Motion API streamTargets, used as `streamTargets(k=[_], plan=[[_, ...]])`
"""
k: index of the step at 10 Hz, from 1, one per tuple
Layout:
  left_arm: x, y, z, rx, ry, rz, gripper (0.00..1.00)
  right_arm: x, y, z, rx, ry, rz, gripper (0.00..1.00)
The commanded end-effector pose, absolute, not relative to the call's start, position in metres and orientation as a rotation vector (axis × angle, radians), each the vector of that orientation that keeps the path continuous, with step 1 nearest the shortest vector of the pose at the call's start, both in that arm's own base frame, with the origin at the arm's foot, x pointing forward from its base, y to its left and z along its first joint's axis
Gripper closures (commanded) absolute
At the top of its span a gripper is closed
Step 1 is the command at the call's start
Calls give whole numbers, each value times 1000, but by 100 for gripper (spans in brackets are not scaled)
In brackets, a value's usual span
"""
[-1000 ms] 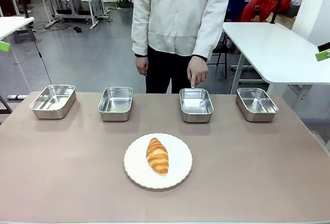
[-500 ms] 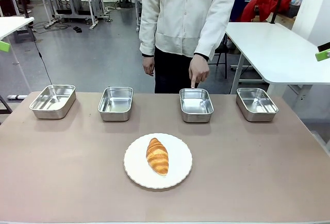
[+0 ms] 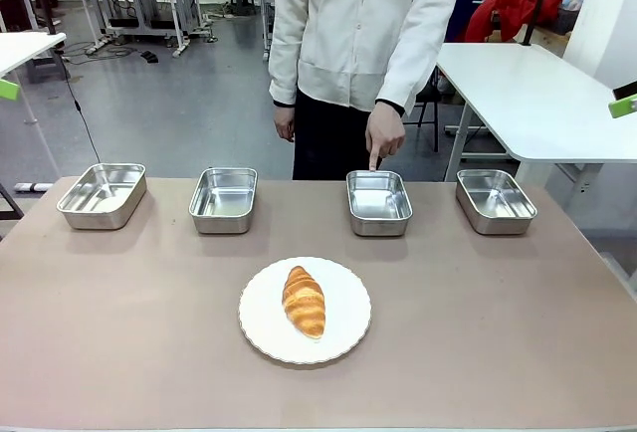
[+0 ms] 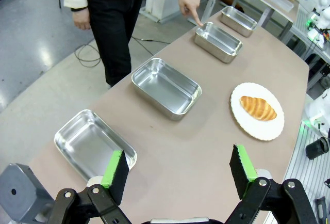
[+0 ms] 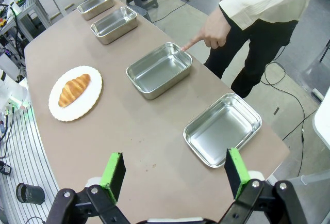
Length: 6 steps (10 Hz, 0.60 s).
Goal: Place the bread in the container.
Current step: Place the Butter Roll into the Airtight Container indicated by the human.
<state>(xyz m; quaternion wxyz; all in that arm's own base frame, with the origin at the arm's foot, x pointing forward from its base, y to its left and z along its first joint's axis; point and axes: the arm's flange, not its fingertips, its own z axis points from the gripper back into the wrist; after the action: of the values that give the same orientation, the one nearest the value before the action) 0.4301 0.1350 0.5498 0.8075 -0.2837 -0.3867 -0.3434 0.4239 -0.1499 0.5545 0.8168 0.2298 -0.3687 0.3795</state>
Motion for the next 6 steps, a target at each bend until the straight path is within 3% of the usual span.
streamTargets(k=[1, 6], plan=[[430, 135, 551, -609, -834, -738, 0, 424, -149, 556, 494, -801, 812, 0], [430, 135, 551, -609, -834, -738, 0, 423, -130, 565, 460, -760, 830, 0]])
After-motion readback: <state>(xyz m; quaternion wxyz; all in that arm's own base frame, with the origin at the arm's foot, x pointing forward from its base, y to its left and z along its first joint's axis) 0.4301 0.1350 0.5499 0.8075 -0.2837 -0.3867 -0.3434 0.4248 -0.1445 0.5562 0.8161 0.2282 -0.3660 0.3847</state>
